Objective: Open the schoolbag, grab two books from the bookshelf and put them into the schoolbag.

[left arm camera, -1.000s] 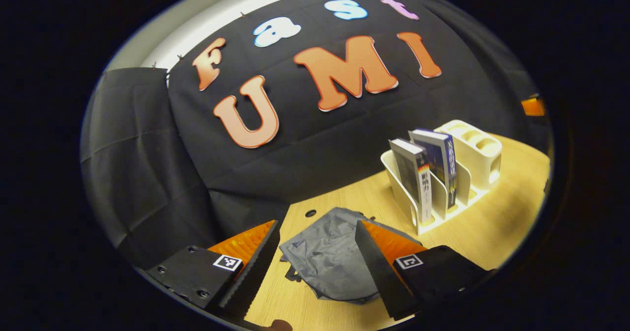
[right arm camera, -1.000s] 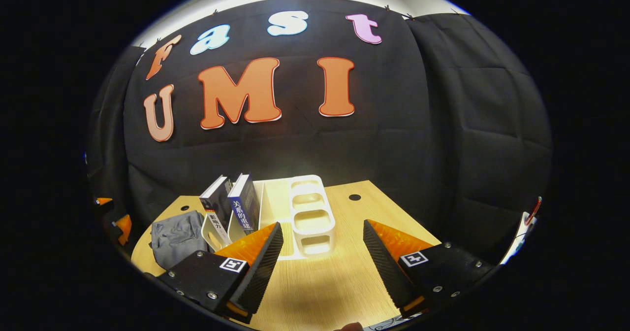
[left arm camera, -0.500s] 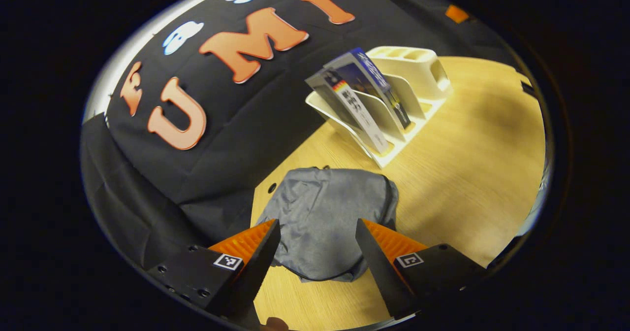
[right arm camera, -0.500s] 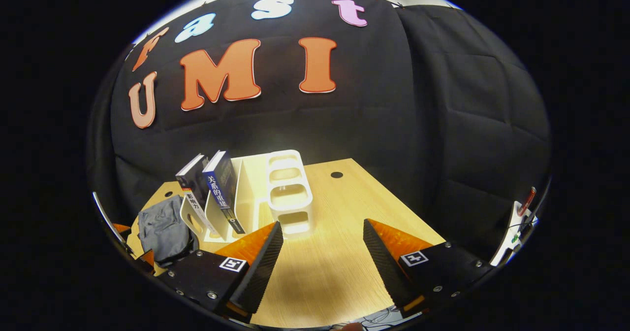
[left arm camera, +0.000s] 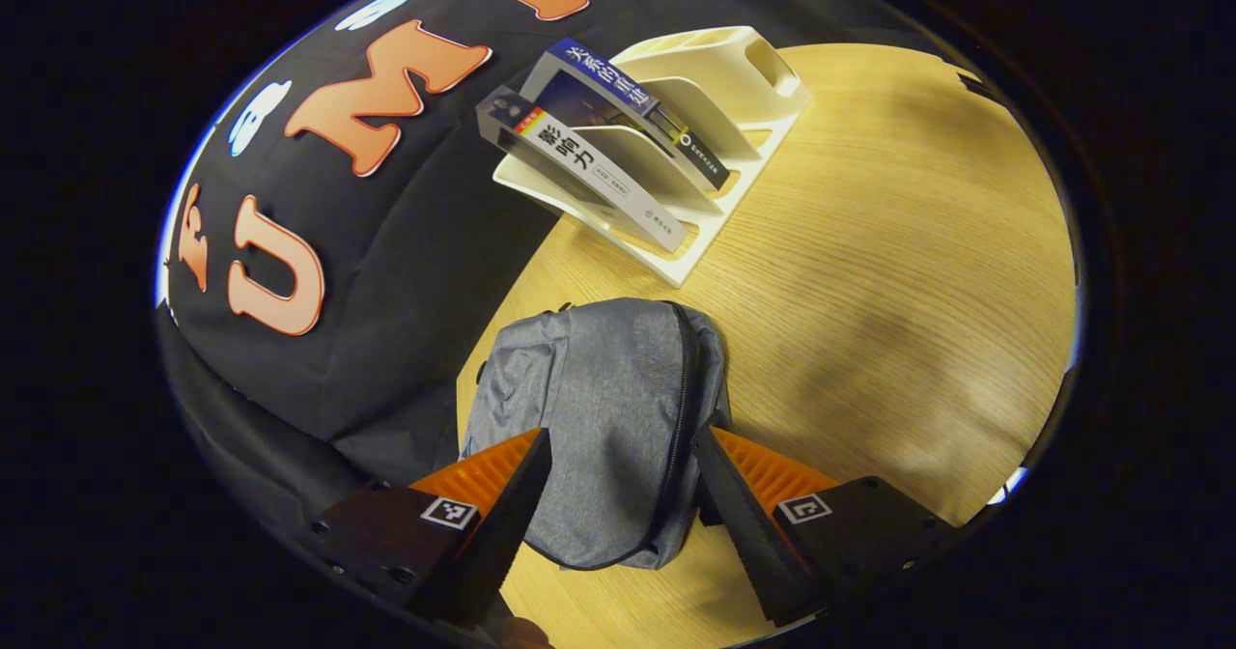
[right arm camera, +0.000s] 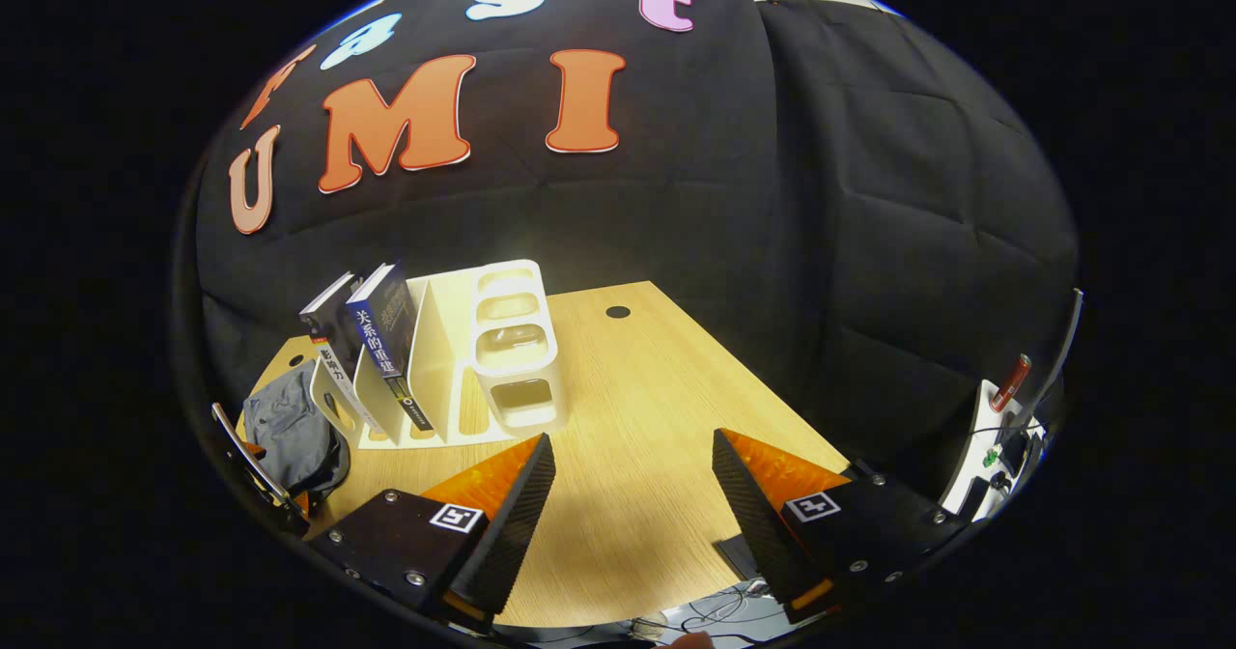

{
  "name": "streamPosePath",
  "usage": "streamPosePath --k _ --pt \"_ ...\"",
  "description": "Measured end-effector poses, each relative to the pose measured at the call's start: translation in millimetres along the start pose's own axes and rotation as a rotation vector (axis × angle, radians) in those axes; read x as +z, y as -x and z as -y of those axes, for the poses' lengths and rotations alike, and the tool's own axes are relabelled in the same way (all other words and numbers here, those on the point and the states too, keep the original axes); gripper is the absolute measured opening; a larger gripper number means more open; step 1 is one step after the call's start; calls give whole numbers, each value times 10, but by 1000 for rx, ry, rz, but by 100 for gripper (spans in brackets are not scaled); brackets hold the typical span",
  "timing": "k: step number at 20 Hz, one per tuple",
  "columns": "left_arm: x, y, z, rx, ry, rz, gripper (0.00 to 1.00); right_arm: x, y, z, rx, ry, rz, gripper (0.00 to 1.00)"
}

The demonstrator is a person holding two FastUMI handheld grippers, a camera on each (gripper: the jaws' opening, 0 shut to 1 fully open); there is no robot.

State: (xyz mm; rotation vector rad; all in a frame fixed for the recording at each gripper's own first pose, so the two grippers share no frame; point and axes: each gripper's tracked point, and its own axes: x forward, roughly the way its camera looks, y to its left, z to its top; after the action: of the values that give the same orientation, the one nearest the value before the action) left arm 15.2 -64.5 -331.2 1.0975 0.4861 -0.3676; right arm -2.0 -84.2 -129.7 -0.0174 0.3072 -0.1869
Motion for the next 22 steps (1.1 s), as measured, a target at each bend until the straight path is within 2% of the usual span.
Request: streamPosePath --k 8,10,12,13,14,16,18,19,22 --pt "-184 -99 -236 37 12 -69 96 -27 -15 -40 10 10 -19 98" --pt "-216 -116 -181 1 26 -90 96 -4 -4 -49 15 4 -15 98" --pt "-177 -113 -195 5 10 -87 79 24 -33 -88 20 -18 -10 98" --pt "-150 -108 -185 -5 0 -80 56 22 -45 -92 18 -32 -6 98" --pt "-120 -100 -193 -4 -3 -69 50 26 -33 -82 16 -46 -3 98" --pt "-142 -80 -111 -71 10 -78 6 13 -7 -63 13 -76 -2 98" --pt "-132 -101 -141 -119 17 -86 5 14 31 -66 15 -106 2 98" --pt "-164 -82 -170 -149 44 -118 2 20 40 -74 19 -122 5 98" --pt "-103 -61 -265 -262 118 -149 2 50 86 -148 37 -174 7 98"
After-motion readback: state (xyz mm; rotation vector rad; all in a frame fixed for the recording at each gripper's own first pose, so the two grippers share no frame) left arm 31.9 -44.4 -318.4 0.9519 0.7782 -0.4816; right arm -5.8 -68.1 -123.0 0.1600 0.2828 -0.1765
